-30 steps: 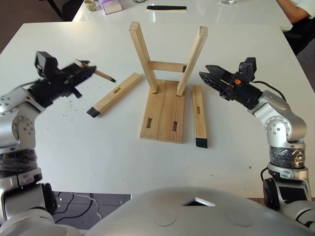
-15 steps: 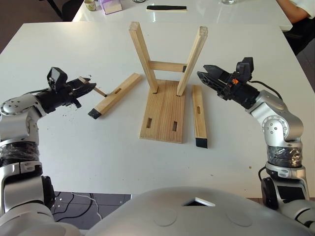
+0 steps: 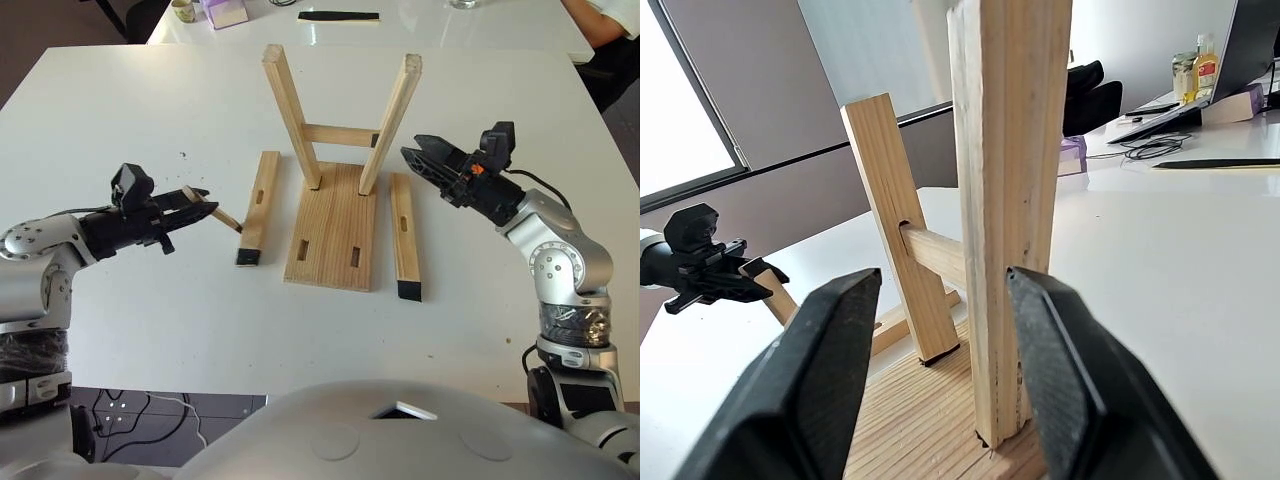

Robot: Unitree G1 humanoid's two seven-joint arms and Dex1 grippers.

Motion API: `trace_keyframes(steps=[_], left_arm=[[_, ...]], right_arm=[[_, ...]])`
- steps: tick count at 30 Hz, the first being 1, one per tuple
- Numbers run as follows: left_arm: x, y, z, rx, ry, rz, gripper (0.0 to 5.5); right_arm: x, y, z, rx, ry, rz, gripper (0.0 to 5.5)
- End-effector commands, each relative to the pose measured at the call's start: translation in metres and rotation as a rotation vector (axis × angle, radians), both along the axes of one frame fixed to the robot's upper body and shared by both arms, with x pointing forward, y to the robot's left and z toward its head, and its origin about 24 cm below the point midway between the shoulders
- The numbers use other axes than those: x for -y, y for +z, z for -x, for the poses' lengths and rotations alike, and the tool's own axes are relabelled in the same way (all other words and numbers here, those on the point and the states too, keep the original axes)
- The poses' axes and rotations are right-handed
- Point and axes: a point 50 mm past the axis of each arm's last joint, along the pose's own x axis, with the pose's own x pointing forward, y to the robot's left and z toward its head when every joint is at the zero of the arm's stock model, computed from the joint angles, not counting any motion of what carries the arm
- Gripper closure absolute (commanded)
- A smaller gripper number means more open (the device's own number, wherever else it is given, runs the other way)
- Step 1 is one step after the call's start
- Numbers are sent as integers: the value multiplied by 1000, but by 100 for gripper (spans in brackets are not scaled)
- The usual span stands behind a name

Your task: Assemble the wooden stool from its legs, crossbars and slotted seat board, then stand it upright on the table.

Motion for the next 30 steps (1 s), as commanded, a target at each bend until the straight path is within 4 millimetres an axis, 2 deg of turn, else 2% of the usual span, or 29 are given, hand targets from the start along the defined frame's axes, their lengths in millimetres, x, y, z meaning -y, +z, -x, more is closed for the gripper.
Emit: trace_keyframes(steps=[1,3,8,15,23,30], left_arm=[[35,27,-10,101,-130,85,420],[38,30,-19,135,-145,48,420],[30,40,-49,219,-178,-103,420],[34,28,-83,206,-300,-183,420],[23,19,-86,149,-355,-239,420],[29,22,-86,157,-380,-186,420]], right_arm=[[3,2,-3,2,-15,10,319],[1,5,-6,9,-4,11,319],[-1,8,-12,20,14,19,319],[-8,6,-16,27,25,9,319],[-5,2,-14,18,4,4,319],[-6,-1,-11,9,-5,-2,319]])
